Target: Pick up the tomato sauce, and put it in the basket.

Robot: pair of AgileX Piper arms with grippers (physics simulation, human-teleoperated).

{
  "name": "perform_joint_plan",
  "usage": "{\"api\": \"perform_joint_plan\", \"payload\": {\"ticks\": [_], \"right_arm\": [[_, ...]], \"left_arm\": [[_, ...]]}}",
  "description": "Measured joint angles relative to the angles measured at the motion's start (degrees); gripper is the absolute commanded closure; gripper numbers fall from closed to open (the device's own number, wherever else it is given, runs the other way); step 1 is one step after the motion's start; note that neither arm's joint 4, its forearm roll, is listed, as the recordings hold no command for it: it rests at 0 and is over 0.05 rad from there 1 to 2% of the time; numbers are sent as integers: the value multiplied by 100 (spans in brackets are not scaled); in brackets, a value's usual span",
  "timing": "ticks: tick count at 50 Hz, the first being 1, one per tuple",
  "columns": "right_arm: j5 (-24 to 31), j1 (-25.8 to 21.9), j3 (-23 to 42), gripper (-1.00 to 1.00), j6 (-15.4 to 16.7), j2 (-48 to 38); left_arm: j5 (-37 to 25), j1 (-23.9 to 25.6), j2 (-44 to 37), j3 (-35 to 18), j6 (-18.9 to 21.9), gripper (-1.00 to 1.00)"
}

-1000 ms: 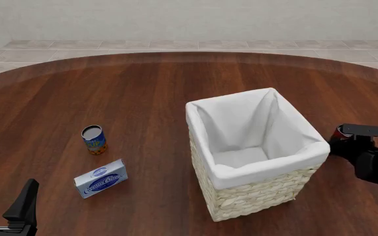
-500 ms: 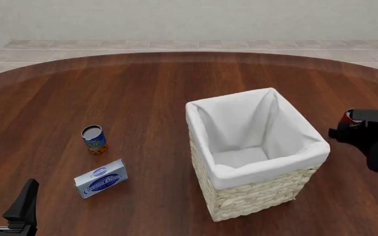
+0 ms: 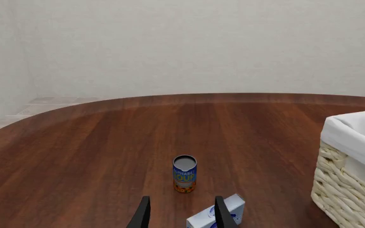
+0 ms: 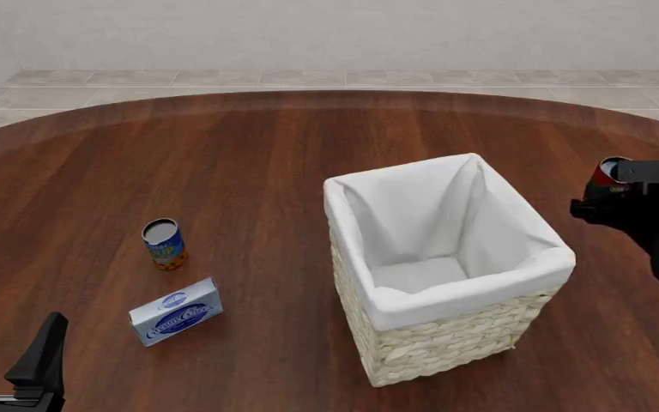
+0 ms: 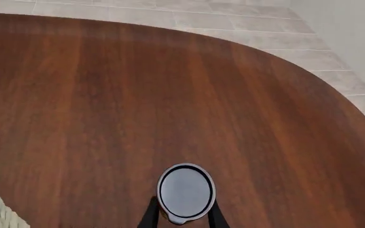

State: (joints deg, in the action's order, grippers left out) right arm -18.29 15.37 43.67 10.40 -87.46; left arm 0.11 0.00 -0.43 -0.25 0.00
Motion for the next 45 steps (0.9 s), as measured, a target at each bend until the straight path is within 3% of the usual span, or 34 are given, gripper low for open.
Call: {"api": "perform_joint_plan", "payload": {"ticks": [45], "right_arm": [[2002, -841, 589, 100, 360, 1955]], "left_arm": [[0, 0, 0, 0, 0, -100]]}}
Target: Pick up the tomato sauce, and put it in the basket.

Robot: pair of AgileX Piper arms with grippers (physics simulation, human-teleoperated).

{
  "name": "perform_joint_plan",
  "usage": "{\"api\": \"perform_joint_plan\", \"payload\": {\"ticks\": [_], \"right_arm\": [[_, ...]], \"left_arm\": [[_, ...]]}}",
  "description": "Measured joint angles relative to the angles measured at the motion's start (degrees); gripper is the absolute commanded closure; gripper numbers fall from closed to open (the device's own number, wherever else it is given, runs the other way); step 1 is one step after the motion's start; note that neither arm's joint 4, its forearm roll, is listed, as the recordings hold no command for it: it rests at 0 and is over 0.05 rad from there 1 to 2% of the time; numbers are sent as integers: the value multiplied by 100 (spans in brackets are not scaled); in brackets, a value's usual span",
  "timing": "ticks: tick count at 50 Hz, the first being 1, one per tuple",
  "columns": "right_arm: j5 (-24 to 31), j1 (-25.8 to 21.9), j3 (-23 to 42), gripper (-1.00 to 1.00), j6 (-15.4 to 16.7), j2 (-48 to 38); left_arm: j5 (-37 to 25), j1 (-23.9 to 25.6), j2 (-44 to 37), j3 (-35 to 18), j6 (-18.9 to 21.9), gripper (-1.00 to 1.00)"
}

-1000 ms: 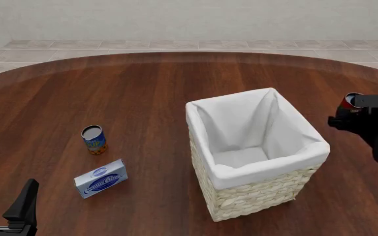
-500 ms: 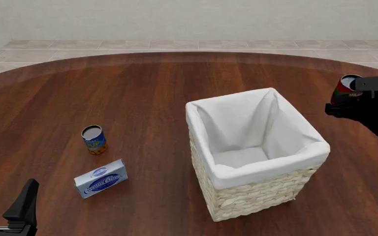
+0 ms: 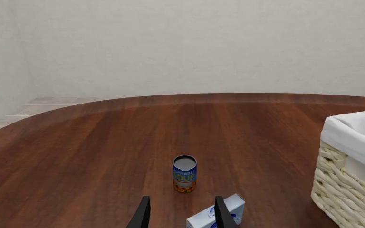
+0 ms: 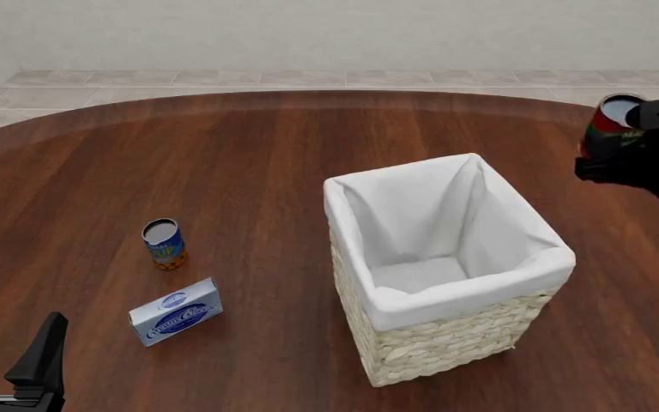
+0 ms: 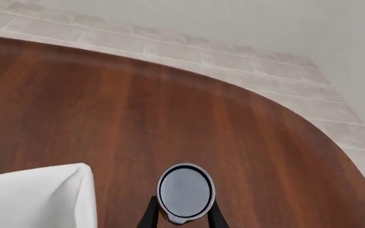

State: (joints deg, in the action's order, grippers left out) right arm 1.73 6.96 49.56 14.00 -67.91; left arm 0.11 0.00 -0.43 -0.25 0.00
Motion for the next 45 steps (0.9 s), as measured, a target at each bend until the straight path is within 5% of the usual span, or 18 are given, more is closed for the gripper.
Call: {"api": "perform_joint_plan", "payload": {"ticks": [45], "right_arm": [[1399, -1982, 648, 100, -882, 484]], "left_arm": [[0, 0, 0, 0, 0, -100]]}}
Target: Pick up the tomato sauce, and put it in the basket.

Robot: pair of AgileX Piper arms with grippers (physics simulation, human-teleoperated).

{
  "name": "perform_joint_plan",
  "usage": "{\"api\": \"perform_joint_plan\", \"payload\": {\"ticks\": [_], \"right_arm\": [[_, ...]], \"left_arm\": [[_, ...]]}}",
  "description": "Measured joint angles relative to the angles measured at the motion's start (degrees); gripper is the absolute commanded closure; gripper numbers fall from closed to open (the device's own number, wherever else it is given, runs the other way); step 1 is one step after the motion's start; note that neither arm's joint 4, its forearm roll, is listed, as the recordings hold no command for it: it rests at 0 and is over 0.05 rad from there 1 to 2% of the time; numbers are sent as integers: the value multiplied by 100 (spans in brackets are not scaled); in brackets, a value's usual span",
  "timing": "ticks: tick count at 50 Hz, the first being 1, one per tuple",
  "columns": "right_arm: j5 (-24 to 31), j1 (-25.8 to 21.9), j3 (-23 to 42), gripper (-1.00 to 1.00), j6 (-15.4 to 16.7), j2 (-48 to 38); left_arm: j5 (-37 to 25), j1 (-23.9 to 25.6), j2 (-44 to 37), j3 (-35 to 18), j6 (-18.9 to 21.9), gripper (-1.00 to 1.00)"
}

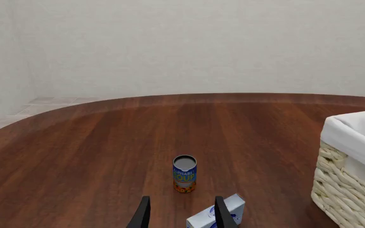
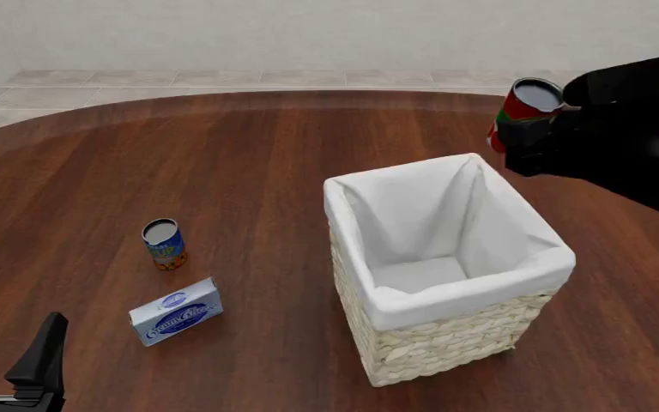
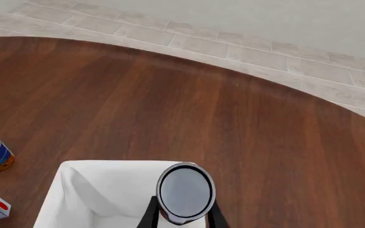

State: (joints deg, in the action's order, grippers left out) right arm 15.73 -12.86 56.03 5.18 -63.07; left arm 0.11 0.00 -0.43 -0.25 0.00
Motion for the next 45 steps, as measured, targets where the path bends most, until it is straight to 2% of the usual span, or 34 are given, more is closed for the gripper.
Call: {"api": "perform_joint_plan", "payload": {"ticks": [10, 26, 45], "right_arm": [[301, -370, 96, 100, -15, -46], [754, -897, 137, 100, 151, -249], [876, -1193, 8, 100, 254, -713]], "left_arm": [[0, 0, 0, 0, 0, -100], [0, 0, 0, 0, 0, -100], [0, 0, 0, 0, 0, -100]]}}
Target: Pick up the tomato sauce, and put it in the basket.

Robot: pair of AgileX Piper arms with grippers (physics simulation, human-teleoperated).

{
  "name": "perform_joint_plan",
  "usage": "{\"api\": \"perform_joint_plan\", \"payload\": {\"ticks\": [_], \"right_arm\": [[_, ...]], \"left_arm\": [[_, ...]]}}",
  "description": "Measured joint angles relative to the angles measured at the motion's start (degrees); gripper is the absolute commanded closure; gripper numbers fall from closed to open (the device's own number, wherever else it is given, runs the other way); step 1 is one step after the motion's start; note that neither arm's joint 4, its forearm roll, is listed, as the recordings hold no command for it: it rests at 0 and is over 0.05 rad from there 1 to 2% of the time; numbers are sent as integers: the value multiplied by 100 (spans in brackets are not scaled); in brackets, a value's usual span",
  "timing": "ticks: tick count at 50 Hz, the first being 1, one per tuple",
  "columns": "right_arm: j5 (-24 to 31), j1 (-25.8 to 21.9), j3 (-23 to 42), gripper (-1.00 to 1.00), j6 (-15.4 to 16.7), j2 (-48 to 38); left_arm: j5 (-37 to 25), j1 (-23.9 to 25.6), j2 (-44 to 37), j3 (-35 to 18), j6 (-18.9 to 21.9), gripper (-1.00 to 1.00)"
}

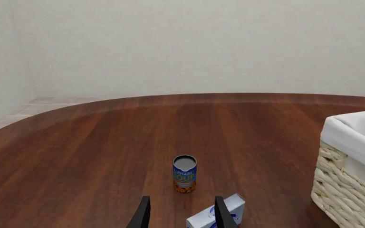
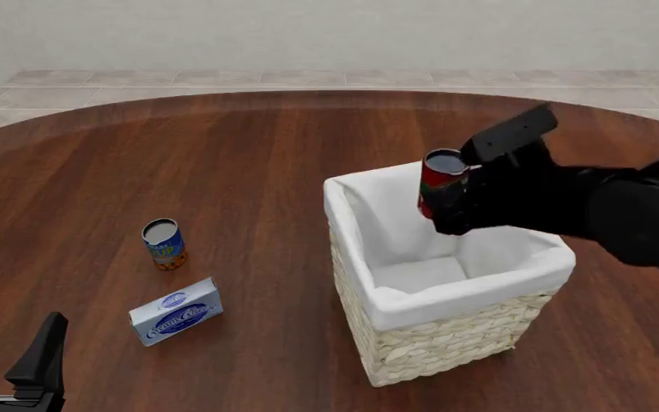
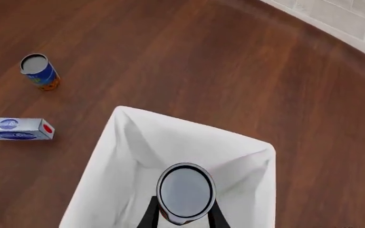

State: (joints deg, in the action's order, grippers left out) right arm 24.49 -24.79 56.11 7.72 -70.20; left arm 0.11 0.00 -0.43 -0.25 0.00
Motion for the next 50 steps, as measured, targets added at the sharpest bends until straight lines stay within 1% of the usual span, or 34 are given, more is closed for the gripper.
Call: {"api": "perform_joint_plan", "payload": {"ticks": [26, 37, 38, 50], "right_arm": [[-18, -106, -128, 100, 86, -637], [8, -115, -132, 100, 207, -889], [13, -115, -130, -100, 215, -899], [75, -79, -100, -100, 236, -938]], "left_arm": [[0, 0, 0, 0, 0, -100], [0, 0, 0, 0, 0, -100], [0, 0, 0, 0, 0, -100], [0, 0, 0, 0, 0, -100]]}}
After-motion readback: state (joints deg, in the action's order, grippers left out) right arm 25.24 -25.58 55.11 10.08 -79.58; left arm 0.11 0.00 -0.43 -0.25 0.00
